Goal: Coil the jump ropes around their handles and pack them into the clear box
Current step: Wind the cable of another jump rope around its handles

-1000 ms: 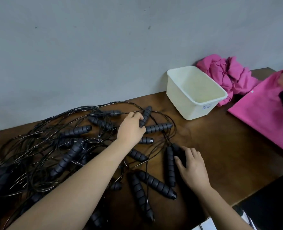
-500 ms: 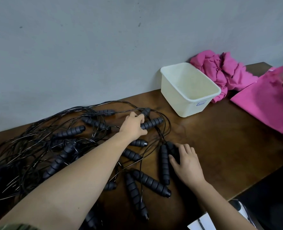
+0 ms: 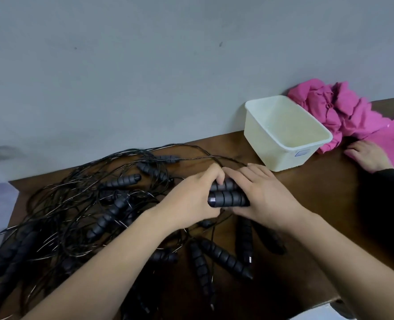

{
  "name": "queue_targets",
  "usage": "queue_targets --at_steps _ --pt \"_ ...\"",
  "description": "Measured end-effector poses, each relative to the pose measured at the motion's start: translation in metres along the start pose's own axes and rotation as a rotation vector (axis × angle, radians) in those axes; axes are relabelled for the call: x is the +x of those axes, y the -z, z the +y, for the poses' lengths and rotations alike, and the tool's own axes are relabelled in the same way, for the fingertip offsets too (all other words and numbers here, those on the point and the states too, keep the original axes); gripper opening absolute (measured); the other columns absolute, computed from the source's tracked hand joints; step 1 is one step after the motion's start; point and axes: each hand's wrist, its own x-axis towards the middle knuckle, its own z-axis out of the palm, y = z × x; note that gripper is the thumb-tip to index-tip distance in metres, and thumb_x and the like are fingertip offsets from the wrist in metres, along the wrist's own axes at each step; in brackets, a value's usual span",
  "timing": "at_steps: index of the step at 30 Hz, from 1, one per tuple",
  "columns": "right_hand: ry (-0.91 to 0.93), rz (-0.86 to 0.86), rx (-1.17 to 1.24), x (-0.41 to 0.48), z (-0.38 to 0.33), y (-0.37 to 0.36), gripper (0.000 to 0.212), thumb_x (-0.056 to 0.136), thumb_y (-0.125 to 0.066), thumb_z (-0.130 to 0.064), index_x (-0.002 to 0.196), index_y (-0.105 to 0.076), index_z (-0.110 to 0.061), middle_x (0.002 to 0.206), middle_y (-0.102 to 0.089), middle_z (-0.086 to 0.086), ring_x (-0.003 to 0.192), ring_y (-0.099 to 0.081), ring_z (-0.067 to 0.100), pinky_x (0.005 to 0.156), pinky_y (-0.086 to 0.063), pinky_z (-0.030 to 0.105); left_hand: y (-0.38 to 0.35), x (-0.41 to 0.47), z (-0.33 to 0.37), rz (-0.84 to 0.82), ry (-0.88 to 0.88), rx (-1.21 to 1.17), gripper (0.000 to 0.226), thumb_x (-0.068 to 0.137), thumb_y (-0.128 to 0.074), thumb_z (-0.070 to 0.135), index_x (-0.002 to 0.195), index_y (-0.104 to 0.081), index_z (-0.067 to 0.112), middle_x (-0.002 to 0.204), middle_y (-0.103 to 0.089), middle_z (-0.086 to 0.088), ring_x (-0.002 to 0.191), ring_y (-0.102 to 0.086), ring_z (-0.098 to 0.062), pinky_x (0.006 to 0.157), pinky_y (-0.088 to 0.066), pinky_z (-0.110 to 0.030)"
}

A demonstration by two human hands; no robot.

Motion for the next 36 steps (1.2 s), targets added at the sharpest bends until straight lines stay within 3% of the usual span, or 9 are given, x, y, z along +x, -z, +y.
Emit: queue_targets --at_steps 4,7,9,13,20,23,28,32,36 --pt "0.016 -0.033 0.058 0.017 -0.008 0.024 0.069 0.088 -0.068 -0.067 0.143 -0.056 -0.026 0.119 -0.068 -0.005 0.107 -0.065 0.021 0.089 -0.054 0.04 0.03 -0.029 -0.004 0.143 0.17 -0.352 0.088 0.074 -0.097 0.036 0.139 -0.039 0.047 0.124 -0.069 0.014 0.108 -0.07 -0.006 0.097 -0.056 -0.024" --pt "-0.007 -0.043 0.187 0.028 -0.016 0.04 0.066 0.086 -0.069 -0.073 0.14 -0.055 -0.038 0.119 -0.067 -0.015 0.104 -0.065 0.012 0.084 -0.057 0.034 0.042 -0.053 -0.009 0.09 0.291 -0.525 0.054 0.087 -0.087 0.038 0.131 -0.056 0.041 0.088 -0.075 0.005 0.078 -0.074 -0.015 0.092 -0.06 -0.037" --pt "0.001 -0.069 0.268 0.038 -0.021 0.048 0.067 0.083 -0.072 -0.076 0.14 -0.053 -0.046 0.121 -0.065 -0.024 0.105 -0.063 0.002 0.087 -0.054 0.026 0.048 -0.07 -0.012 0.11 0.315 -0.561 0.019 0.098 -0.075 0.039 0.112 -0.069 0.028 0.062 -0.056 -0.001 0.057 -0.054 -0.016 0.08 -0.054 -0.035" --pt "0.041 -0.137 0.465 0.056 -0.036 0.06 0.066 0.081 -0.073 -0.079 0.138 -0.056 -0.05 0.122 -0.066 -0.032 0.112 -0.062 -0.008 0.091 -0.046 0.014 0.07 -0.091 -0.015 0.237 0.364 -0.791 0.028 0.105 -0.064 0.039 0.102 -0.073 0.013 0.061 -0.024 -0.008 0.056 -0.017 -0.023 0.055 -0.019 -0.036" --pt "0.076 -0.217 0.811 0.086 -0.068 0.089 0.014 0.098 -0.066 -0.046 0.111 -0.071 -0.05 0.09 -0.074 -0.021 0.078 -0.066 -0.001 0.074 -0.046 0.013 0.139 -0.131 -0.025 0.358 0.247 -0.667 0.03 0.106 -0.057 0.038 0.109 -0.076 0.015 0.063 -0.02 -0.009 0.056 -0.012 -0.022 0.051 -0.012 -0.034" --pt "0.137 -0.27 0.92 0.097 -0.084 0.107 0.025 0.109 -0.058 -0.046 0.109 -0.076 -0.028 0.074 -0.066 -0.004 0.063 -0.055 0.007 0.066 -0.044 0.025 0.168 -0.138 -0.02 0.513 0.199 -0.594 0.03 0.109 -0.052 0.032 0.116 -0.076 0.015 0.064 -0.02 -0.008 0.056 -0.015 -0.022 0.05 -0.013 -0.034" --pt "0.252 -0.31 1.095 0.117 -0.123 0.126 0.037 0.109 -0.051 -0.039 0.111 -0.075 -0.011 0.08 -0.067 -0.005 0.07 -0.055 0.018 0.064 -0.044 0.034 0.18 -0.128 -0.027 0.733 0.224 -0.234 0.031 0.115 -0.045 0.031 0.112 -0.075 0.039 0.068 -0.041 -0.006 0.059 -0.032 -0.017 0.054 -0.029 -0.027" --pt "0.365 -0.275 0.98 0.135 -0.171 0.131 0.019 0.109 -0.06 -0.024 0.126 -0.069 -0.025 0.099 -0.071 -0.027 0.086 -0.063 -0.003 0.085 -0.046 0.021 0.158 -0.117 -0.021 0.752 0.325 -0.02 0.034 0.093 -0.048 -0.015 0.076 -0.059 0.012 0.065 -0.056 -0.003 0.062 -0.046 -0.011 0.059 -0.045 -0.027" --pt "0.274 -0.182 0.977 0.159 -0.198 0.128 0.028 0.099 -0.07 -0.043 0.12 -0.065 -0.025 0.109 -0.076 0.0 0.094 -0.07 0.012 0.092 -0.056 0.051 0.146 -0.116 -0.017 0.618 0.387 -0.128 0.023 0.098 -0.049 0.003 0.08 -0.061 0.012 0.068 -0.06 -0.016 0.057 -0.054 -0.022 0.054 -0.041 -0.039"
